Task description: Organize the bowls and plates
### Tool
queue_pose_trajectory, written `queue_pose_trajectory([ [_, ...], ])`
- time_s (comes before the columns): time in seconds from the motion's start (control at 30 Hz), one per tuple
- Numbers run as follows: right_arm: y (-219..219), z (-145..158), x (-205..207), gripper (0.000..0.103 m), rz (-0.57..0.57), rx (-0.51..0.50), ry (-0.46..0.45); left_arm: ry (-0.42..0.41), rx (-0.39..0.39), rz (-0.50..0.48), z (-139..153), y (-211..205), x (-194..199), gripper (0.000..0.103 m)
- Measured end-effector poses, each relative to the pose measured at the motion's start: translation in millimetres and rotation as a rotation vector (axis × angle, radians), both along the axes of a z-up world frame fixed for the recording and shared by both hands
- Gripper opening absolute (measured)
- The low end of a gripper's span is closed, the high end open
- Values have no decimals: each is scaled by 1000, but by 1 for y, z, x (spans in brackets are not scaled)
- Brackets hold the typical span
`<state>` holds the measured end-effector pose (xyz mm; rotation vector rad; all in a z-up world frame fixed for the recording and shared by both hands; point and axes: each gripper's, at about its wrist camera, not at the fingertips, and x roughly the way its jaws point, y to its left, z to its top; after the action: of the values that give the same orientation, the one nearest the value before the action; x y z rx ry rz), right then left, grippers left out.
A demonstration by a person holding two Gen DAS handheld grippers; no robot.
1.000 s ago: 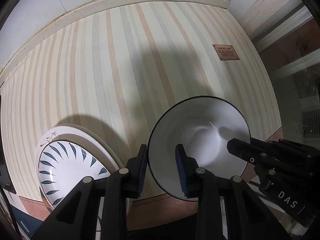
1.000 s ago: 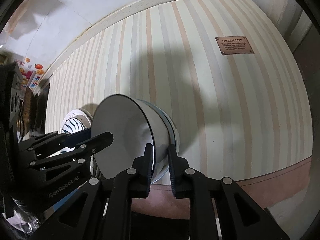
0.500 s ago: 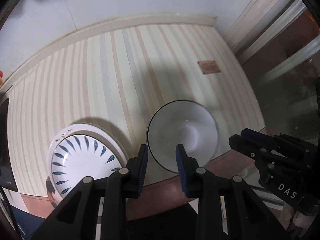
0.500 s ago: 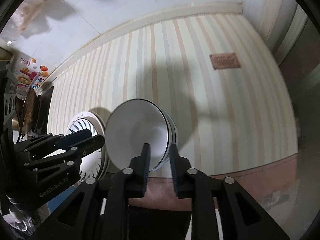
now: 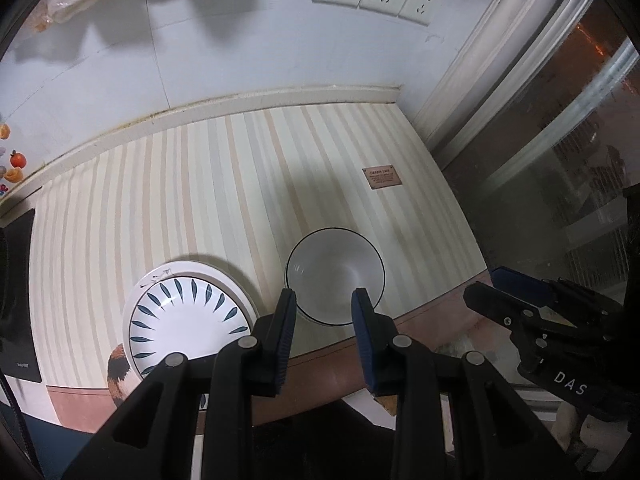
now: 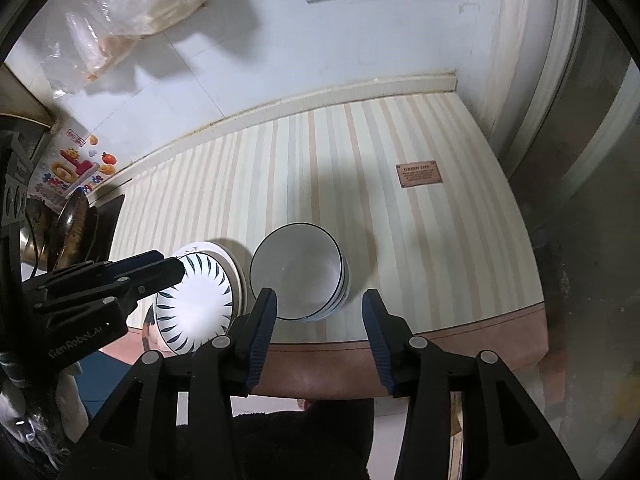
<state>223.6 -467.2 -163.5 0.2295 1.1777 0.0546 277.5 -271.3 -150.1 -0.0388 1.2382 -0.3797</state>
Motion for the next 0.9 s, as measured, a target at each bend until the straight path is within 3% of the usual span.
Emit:
queue_pose_trajectory([
  [0.33, -2, 9, -9, 49, -14, 4, -14, 4, -4, 3, 0, 0, -2, 27],
  [0.43, -3, 8, -10, 58, -17, 9, -11, 22, 0, 14, -12, 0, 4, 32],
  [0.5, -8, 1, -4, 74, -20, 17, -4, 48, -1, 20, -25, 1, 11, 32],
  [0.73, -24, -47, 23, 76, -33, 92, 53, 243, -59, 77, -104, 9, 55, 33],
  [0.9, -39, -115, 52, 76, -56, 216, 139, 362, -96, 107, -155, 14, 81, 33],
])
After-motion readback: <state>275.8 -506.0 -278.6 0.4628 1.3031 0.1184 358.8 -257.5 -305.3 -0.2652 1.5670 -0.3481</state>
